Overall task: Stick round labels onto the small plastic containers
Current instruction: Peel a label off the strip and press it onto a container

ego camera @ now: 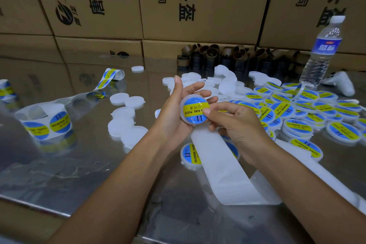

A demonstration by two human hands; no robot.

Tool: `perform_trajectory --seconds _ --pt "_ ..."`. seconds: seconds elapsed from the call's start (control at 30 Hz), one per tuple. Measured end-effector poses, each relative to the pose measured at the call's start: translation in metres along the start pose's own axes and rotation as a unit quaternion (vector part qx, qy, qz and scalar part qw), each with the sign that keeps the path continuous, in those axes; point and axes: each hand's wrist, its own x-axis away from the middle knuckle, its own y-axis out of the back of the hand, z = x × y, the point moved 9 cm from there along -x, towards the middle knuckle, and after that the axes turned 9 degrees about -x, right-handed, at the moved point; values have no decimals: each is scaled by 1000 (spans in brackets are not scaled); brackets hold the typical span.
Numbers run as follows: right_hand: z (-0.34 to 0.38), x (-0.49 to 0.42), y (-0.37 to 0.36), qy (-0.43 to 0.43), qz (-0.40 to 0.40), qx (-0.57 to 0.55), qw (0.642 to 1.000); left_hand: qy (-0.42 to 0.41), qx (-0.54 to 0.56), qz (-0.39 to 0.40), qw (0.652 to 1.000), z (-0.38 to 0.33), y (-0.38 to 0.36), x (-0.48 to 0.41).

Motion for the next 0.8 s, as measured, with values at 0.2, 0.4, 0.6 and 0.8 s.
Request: perform_trajectory --seconds 0.2,0.4,0.6,0.8 --pt "-1 0 5 -2 -32 11 999 -3 -12 18 1000 2 -5 -1" --pt "-1 1 6 -6 -42 -2 999 -12 -44 28 999 0 -7 -1" --pt "-2 1 6 -8 -43 -5 999 -51 -50 60 996 -4 -12 5" --pt "-3 0 6 -8 -41 -13 999 -64 -41 76 994 -5 -14 6"
